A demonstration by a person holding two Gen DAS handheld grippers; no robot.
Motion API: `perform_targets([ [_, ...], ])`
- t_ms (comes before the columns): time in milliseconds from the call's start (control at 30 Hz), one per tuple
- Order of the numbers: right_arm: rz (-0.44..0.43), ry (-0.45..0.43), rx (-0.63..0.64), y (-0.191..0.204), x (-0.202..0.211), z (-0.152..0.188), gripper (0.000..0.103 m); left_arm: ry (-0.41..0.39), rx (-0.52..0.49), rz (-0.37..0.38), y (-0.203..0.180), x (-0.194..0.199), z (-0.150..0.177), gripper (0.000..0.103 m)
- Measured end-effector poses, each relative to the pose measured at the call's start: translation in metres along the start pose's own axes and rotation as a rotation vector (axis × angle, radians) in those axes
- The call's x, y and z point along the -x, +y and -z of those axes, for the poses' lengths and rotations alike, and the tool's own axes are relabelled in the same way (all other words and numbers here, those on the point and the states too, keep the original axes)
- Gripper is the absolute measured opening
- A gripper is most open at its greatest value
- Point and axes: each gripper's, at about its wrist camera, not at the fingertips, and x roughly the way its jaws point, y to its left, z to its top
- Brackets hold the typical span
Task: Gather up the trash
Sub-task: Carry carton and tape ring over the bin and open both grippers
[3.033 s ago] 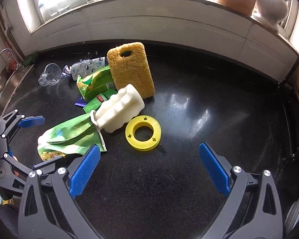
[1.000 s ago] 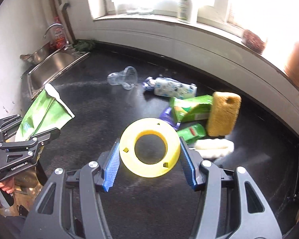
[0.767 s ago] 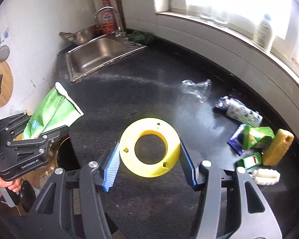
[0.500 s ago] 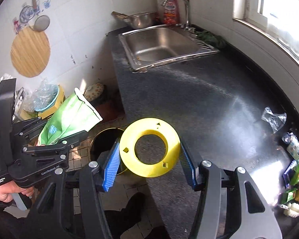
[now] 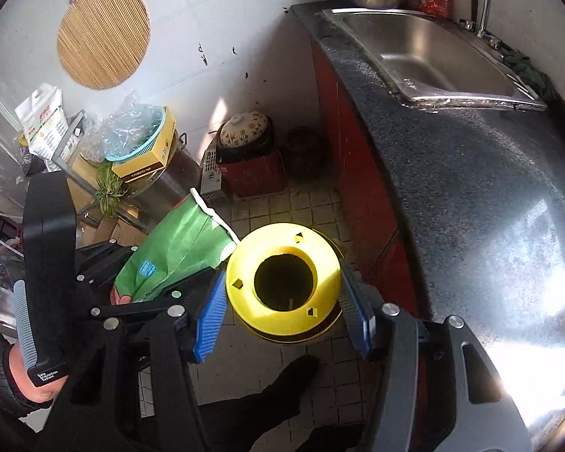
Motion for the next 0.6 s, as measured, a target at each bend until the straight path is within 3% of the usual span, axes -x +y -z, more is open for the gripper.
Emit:
perform_targets([
  [300,0.002,0.129,-0.051,-0.011,-0.08,-0.004,0.055,0.081,0.032,0.018,0.023,-0.068,0.014,0.045],
  [533,-0.002,0.157,-0.071,-0.013,-0.1,-0.011,0.055,0.095,0.017,0.047,0.026,-0.085,0.017,0.046],
  [600,-0.007,0.153,-0.069,-0.014,-0.099,-0.012,0.056,0.098,0.025,0.059,0.029,-0.086,0.015,0.052],
])
